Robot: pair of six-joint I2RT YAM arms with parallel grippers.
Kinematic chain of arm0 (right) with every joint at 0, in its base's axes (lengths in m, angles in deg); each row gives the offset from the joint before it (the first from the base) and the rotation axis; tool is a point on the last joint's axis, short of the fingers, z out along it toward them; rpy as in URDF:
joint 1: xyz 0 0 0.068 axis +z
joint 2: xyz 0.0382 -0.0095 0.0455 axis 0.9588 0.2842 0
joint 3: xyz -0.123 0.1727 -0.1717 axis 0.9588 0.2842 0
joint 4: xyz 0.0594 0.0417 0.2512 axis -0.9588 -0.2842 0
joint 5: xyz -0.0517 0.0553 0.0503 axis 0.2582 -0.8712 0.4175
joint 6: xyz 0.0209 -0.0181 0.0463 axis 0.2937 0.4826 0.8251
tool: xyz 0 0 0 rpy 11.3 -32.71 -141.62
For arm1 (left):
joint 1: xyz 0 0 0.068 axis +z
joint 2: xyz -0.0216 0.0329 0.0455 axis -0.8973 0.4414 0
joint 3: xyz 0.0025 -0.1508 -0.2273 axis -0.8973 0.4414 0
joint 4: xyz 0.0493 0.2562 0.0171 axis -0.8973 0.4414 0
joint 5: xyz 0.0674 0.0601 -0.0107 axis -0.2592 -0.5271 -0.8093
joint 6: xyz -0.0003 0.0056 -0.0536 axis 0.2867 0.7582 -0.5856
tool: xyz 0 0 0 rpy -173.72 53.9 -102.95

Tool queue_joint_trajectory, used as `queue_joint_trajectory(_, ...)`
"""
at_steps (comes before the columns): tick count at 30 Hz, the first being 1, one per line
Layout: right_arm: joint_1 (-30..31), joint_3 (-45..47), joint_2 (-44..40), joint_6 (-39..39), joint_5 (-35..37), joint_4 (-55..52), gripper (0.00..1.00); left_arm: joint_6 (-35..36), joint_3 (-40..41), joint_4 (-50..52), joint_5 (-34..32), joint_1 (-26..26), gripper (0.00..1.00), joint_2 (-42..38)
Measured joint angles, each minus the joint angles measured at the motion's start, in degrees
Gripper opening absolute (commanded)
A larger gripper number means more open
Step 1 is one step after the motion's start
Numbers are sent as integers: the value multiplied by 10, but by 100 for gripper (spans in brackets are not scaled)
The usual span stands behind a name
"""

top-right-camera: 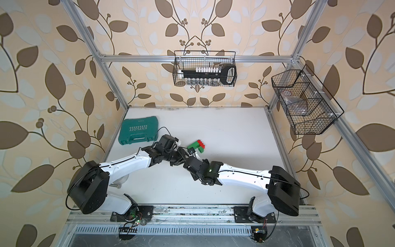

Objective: Assemble the letter r with lego
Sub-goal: Assemble the lego brick with the lego brick.

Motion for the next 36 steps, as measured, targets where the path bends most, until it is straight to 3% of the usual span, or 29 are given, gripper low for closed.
queue_joint_trajectory(12,2,-43,31,17,4,-53,0,-5,0,-2,9,0,21,0)
queue_joint_trajectory(36,-26,-137,108,23,-41,-119,0,-15,32,-20,32,37,17,-19)
